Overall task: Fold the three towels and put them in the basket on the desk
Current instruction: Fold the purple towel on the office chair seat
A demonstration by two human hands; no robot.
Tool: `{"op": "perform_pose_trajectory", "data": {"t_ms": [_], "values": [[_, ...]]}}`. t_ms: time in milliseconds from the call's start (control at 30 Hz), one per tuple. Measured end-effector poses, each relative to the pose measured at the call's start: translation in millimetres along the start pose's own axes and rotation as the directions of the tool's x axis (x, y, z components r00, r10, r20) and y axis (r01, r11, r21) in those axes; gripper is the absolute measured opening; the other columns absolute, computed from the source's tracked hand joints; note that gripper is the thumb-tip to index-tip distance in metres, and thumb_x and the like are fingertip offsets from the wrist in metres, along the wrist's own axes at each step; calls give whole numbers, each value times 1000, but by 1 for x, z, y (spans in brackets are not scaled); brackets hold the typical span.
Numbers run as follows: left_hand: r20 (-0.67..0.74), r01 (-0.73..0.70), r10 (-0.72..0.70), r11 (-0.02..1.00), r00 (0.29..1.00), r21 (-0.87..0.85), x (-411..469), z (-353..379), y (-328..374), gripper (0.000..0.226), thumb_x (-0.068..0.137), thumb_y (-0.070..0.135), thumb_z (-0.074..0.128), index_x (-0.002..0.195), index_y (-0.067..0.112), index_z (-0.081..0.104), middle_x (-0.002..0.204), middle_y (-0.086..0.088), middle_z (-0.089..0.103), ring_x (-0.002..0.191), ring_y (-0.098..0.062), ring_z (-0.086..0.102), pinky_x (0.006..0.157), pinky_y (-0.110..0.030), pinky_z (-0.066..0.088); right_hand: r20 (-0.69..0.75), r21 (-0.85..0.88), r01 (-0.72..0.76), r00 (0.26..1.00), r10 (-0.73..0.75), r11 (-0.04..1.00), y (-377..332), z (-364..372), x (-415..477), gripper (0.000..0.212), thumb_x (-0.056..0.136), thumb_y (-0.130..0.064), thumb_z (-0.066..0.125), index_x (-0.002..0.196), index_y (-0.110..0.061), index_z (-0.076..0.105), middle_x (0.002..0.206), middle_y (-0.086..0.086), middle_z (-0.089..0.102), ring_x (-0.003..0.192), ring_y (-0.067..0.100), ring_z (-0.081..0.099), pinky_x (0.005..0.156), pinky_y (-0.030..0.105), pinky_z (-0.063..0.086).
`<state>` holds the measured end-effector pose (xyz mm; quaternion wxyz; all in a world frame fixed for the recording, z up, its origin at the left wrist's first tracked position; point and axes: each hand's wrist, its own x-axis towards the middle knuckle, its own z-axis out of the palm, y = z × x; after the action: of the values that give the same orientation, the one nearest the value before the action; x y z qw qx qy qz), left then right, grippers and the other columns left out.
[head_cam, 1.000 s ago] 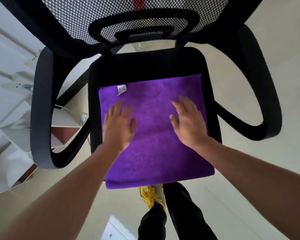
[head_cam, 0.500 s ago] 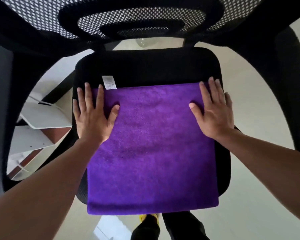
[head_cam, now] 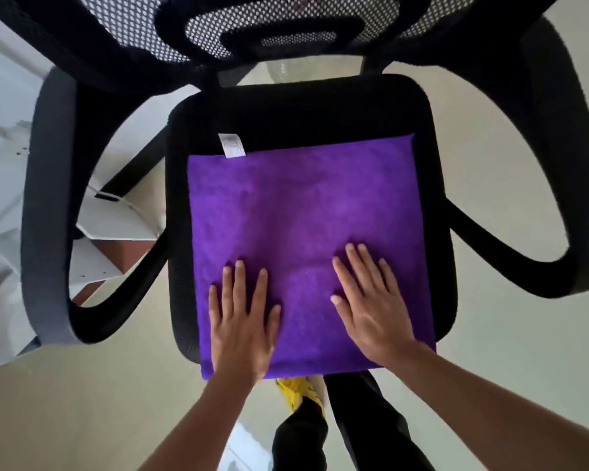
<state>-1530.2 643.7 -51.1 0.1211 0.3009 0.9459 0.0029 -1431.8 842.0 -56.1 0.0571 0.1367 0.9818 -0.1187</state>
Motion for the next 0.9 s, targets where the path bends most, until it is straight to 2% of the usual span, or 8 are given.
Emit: {"op": "perform_pose_trajectory", "data": {"t_ms": [300, 433, 500, 567, 633, 667, 767, 900], "values": [[-104, -20, 16, 999, 994, -34, -58, 26, -60, 63, 94, 50, 33, 145, 13, 37, 156, -18, 25, 144, -34, 21, 117, -51, 18, -67, 2, -278, 958, 277, 961, 66, 14, -96, 66, 96, -57, 31, 150, -19, 30, 160, 12, 22, 148, 28, 17, 115, 52, 22], [-103, 135, -160, 967, 982, -218, -73, 12, -57, 66, 91, 49, 48, 146, 15, 35, 156, -17, 24, 143, -33, 24, 113, -45, 22, -14, 297, -541, 822, 570, 787, 49, 1, -103, 72, 92, -53, 54, 151, -25, 23, 159, 5, 22, 141, 29, 33, 103, 50, 41], [36, 396, -450, 741, 892, -542, -80, 4, -48, 72, 84, 46, 65, 143, 17, 36, 148, -13, 35, 132, -30, 40, 107, -43, 34, 121, 566, -698, 597, 793, 439, 34, -8, -101, 76, 86, -51, 65, 148, -27, 28, 145, 2, 42, 118, 26, 55, 94, 44, 50], [319, 597, -675, 224, 665, -771, -79, -5, -38, 78, 70, 46, 77, 134, 20, 41, 124, -8, 56, 108, -28, 61, 94, -43, 50, 322, 724, -690, 352, 879, 11, 20, -17, -96, 72, 80, -44, 76, 140, -23, 41, 123, 5, 60, 99, 24, 64, 83, 41, 56], [599, 630, -678, -253, 426, -734, -74, -14, -36, 68, 69, 34, 83, 124, 16, 47, 100, -5, 65, 83, -31, 68, 73, -40, 59, 490, 730, -618, 176, 854, -292, 16, -26, -95, 61, 75, -32, 83, 126, -11, 56, 111, 12, 65, 88, 27, 68, 66, 35, 61], [678, 635, -641, -363, 361, -682, -69, -12, -36, 59, 70, 27, 84, 117, 10, 51, 96, -6, 65, 73, -31, 66, 61, -36, 60, 564, 702, -592, 122, 817, -396, 19, -27, -94, 49, 74, -26, 84, 113, -5, 63, 104, 13, 66, 81, 26, 68, 59, 31, 61], [785, 640, -528, -489, 324, -593, -67, -15, -42, 34, 72, 11, 82, 91, 3, 55, 87, -13, 61, 59, -27, 57, 42, -25, 52, 745, 585, -569, 94, 661, -578, 25, -40, -99, 27, 73, -15, 84, 84, -4, 63, 85, 12, 65, 63, 19, 58, 51, 25, 55], [862, 692, -371, -519, 346, -501, -84, -29, -56, 18, 80, 2, 72, 75, 2, 55, 76, -13, 57, 43, -19, 49, 38, -19, 41, 844, 501, -560, 145, 517, -660, 30, -58, -113, 22, 78, -11, 79, 88, -6, 60, 86, 10, 65, 66, 17, 55, 50, 23, 53]]}}
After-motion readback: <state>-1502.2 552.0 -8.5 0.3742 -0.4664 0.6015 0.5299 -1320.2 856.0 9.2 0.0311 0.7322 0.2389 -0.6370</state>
